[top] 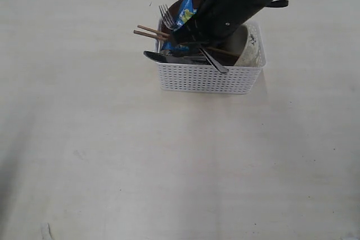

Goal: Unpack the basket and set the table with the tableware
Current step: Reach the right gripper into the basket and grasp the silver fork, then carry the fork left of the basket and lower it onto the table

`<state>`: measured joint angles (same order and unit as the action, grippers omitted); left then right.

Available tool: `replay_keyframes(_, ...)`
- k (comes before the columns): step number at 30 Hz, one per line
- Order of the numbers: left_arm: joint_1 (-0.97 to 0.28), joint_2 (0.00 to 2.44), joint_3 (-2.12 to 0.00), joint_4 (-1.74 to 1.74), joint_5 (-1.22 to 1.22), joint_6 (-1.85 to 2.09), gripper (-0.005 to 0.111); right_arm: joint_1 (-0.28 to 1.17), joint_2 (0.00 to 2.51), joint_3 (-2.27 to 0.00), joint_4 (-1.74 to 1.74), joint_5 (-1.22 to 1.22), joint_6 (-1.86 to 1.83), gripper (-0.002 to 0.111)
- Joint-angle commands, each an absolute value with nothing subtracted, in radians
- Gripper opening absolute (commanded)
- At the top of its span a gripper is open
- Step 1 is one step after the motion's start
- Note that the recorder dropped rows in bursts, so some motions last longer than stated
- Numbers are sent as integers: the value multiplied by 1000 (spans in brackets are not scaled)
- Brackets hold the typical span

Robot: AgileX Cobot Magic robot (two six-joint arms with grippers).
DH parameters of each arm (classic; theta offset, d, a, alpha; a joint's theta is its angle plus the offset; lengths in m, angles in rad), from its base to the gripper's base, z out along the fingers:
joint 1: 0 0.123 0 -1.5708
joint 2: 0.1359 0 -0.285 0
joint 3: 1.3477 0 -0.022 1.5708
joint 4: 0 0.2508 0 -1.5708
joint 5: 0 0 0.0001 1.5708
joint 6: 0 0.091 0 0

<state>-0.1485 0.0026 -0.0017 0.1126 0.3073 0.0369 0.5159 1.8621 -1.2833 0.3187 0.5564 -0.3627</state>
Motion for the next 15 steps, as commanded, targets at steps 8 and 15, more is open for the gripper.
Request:
replay_keyframes(8,-143,0,0,106,299,33,0,516,1702,-1290,438,563,-367,0)
replay_keyframes(15,-143,0,0,106,299,33,0,568,1594,-1290,451,597,-360,0)
